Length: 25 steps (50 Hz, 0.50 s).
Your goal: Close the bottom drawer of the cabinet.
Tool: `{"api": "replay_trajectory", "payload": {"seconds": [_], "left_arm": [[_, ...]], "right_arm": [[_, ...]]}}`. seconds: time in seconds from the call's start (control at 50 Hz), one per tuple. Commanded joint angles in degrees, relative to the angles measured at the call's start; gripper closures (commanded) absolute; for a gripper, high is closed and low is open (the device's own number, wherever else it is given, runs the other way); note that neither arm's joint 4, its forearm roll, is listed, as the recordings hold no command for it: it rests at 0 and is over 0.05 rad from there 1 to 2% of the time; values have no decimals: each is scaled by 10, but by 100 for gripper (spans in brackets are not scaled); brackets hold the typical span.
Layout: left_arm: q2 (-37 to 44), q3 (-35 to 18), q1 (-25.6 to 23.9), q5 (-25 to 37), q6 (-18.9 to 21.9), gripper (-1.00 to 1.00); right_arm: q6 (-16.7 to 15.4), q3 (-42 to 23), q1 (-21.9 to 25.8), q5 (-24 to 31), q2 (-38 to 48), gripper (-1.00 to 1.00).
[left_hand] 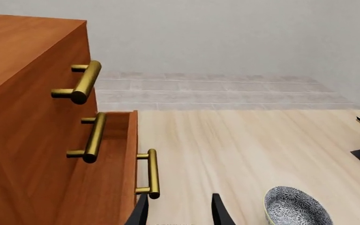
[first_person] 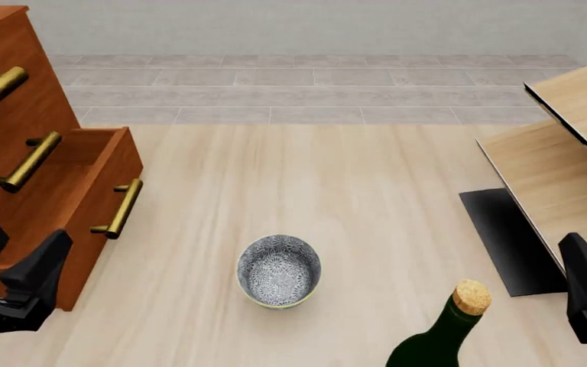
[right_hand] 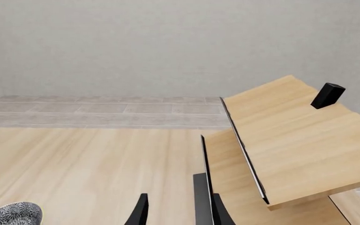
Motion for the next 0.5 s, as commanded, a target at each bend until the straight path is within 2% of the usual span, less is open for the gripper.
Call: {"api": "replay_trajectory", "payload": {"seconds": [0.02, 0.14, 0.38, 0.42, 0.44, 0.5], "left_arm": [[116, 0, -37, -80, 5, -100], [201, 0, -62, -135, -3, -100], [279, 0, -93, -190, -18, -100], [354, 0, -103, -236, -18, -100], [365, 0, -102, -245, -20, -100], [363, 0, -104, -249, -15, -100]], "right_arm": [[-1, 0, 1, 0, 0, -100], [-3, 0, 1, 1, -1, -100], [-6, 1, 1, 0, -1, -100], [-6, 0, 1, 0, -1, -100], [-7, 0, 1, 0, -1, -100], [-7, 0, 0, 0, -2, -100]]}}
